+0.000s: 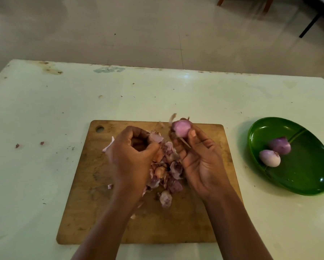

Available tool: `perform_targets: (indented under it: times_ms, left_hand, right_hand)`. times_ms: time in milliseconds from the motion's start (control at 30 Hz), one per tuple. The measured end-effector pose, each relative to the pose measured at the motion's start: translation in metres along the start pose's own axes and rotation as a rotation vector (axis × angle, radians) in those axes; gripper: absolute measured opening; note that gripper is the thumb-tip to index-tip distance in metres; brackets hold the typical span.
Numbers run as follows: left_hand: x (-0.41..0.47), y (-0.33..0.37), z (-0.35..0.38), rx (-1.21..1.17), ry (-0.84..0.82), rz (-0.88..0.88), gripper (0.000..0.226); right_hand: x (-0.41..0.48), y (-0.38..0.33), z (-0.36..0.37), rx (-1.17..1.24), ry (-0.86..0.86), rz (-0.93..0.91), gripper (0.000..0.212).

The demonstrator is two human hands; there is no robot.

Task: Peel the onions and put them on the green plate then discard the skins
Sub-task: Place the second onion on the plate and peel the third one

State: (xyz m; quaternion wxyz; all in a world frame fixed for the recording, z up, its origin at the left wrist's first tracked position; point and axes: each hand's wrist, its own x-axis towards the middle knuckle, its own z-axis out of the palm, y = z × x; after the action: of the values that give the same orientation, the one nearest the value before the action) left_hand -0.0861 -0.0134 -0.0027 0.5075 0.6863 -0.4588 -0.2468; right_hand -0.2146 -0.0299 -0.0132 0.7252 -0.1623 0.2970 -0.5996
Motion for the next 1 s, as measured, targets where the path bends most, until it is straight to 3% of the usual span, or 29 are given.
perform_targets:
  times_ms: [100, 300, 467, 567, 667, 767, 1000]
  left_hand:
    - [0.003, -0.005, -0.002, 0.022, 0.017, 0.02, 0.024]
    - [0.001, -0.009, 0.002, 0.074, -0.039, 0.147, 0.024]
    - [0.001, -0.004, 0.001, -0.054, -0.05, 0.232, 0.011]
    - [0.001, -0.002, 0.001, -0.113, -0.087, 0.252, 0.03]
    - [0.001, -0.004, 0.002, -0.069, -0.109, 0.241, 0.039]
    - [0.002, -0.007, 0.001, -0.009, -0.119, 0.257, 0.03]
    - [-0.001, -0.013, -0.001, 0.114, -0.091, 0.469, 0.029]
  right_hand:
    - [0.004, -0.001, -0.006, 0.069, -0.045, -0.006, 0.048]
    - [0.002, 0.001, -0.008, 0.086, -0.056, 0.071, 0.069]
    - [-0.001, 0.0, -0.002, -0.116, 0.001, 0.073, 0.047]
    - [-0.005, 0.0, -0.002, -0.333, -0.055, 0.036, 0.044]
    - [-0.006, 0.001, -0.004, -0.53, -0.088, -0.026, 0.041]
    - [-0.005, 0.004, -0.005, -0.592, -0.114, -0.064, 0.041]
    - [-0.005, 0.006, -0.008, -0.756, -0.118, -0.142, 0.039]
